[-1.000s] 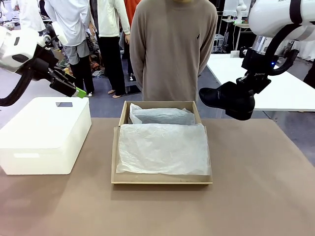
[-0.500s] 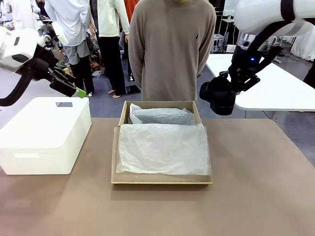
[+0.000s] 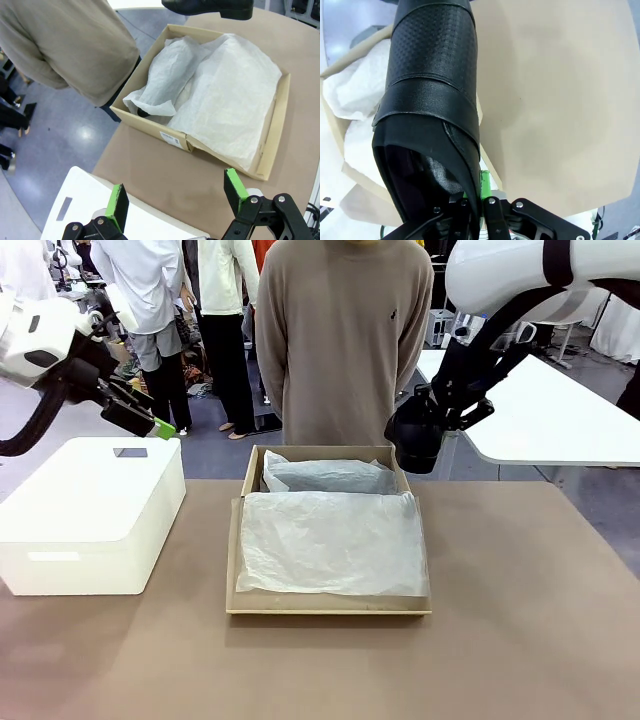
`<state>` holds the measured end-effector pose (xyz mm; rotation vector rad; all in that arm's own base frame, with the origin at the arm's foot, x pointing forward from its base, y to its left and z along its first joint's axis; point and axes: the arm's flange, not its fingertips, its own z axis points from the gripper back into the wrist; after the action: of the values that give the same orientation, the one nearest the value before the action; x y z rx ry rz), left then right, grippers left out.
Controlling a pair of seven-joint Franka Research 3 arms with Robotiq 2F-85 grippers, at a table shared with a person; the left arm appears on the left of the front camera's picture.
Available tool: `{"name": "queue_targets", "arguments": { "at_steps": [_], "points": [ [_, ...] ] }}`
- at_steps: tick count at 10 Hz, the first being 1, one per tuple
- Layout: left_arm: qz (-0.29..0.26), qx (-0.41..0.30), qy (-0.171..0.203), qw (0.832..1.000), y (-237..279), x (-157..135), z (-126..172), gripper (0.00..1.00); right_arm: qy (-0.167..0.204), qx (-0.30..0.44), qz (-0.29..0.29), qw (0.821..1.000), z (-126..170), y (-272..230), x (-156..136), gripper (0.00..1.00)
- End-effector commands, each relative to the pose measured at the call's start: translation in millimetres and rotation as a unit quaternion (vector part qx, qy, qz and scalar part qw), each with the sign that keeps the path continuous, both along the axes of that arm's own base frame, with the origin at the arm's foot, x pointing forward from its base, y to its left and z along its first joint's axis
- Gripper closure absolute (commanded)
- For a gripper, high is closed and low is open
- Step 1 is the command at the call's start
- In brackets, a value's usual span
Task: Pack the shoes into the box.
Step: Place the other shoe of the Shoes into the Shoes Box.
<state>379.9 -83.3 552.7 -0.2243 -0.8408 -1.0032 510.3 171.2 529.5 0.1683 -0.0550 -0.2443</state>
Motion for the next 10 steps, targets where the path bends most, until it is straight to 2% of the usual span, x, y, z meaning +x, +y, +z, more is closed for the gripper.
{"name": "queue_targets", "arguments": {
  "at_steps": [1, 5, 8, 10],
  "points": [
    [-0.002, -0.006, -0.002, 1.0, 0, 0, 0, 0.0, -0.002, 0.0, -0.002, 1.0, 5, -5, -1, 1.0],
    [-0.002, -0.006, -0.002, 1.0, 0, 0, 0, 0.0, 0.004, -0.001, -0.003, 1.0, -1, -4, 0, 1.0],
    [-0.002, -0.006, -0.002, 1.0, 0, 0, 0, 0.0, -0.02, -0.006, -0.154, 0.988, 4, 27, -11, 1.0],
    [-0.002, -0.006, -0.002, 1.0, 0, 0, 0, 0.0, -0.019, -0.004, -0.213, 0.977, 9, 50, -19, 1.0]
  ]
}}
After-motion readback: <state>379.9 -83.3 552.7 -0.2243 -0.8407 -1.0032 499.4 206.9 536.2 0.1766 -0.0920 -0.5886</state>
